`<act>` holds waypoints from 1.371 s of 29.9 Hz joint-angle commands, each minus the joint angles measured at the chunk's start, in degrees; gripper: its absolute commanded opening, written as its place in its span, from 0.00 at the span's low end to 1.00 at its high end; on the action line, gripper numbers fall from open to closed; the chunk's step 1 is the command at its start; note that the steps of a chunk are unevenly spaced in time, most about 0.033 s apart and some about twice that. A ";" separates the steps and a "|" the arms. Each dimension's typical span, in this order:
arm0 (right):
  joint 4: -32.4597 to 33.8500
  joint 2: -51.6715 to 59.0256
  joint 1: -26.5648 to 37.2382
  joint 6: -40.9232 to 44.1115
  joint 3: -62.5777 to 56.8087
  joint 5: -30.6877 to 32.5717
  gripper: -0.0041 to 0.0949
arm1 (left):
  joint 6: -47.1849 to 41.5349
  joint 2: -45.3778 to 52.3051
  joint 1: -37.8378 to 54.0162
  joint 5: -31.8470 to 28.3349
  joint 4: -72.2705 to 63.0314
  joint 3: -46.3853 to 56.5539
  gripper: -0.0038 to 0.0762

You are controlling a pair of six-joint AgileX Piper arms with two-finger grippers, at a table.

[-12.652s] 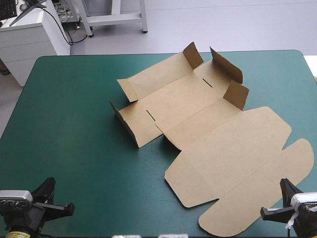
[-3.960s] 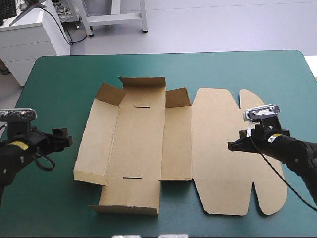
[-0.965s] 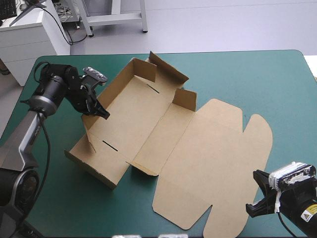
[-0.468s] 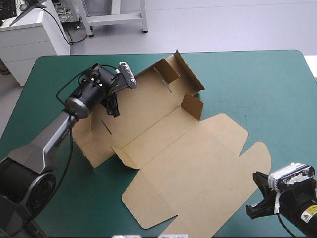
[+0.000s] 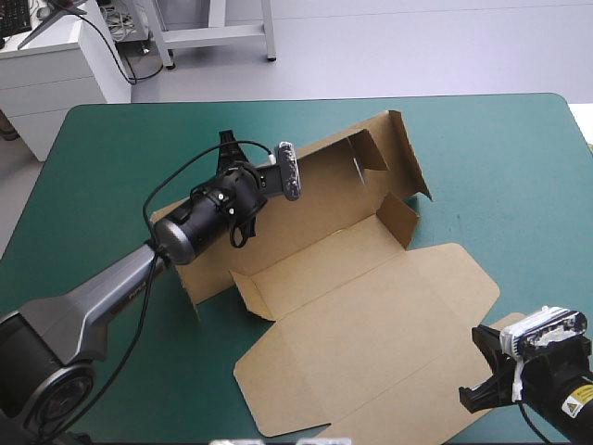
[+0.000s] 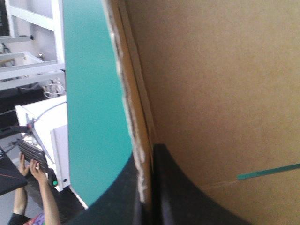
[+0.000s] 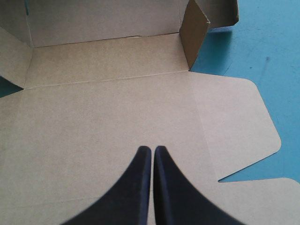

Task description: Fold the box

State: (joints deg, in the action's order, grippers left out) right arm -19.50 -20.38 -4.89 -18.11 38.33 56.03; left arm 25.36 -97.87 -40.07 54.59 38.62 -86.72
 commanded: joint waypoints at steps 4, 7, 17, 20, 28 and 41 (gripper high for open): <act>-1.25 -0.50 0.29 -0.13 1.39 -3.23 0.04 | -9.71 9.26 -5.96 -8.05 14.92 9.35 0.04; -1.25 -0.50 0.29 -0.13 1.39 -3.23 0.04 | -13.23 11.49 -7.39 -10.70 21.49 13.26 0.04; -1.25 -0.50 0.29 -0.13 1.39 -3.23 0.04 | -32.47 18.14 -12.50 -14.44 46.42 26.56 0.04; -1.14 -0.50 0.29 -0.13 1.39 -3.23 0.04 | -38.11 19.92 -14.81 -14.20 52.24 29.85 0.04; -1.14 -0.50 0.29 0.31 1.39 -3.23 0.04 | -40.28 20.93 -16.37 -13.45 53.44 35.10 0.04; -1.14 -0.50 0.29 0.31 1.39 -2.75 0.33 | -41.44 19.62 -16.19 -12.91 56.22 35.77 0.04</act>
State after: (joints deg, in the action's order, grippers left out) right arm -19.50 -20.38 -4.89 -17.66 38.33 56.10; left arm -15.36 -79.51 -56.19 39.80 91.51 -49.93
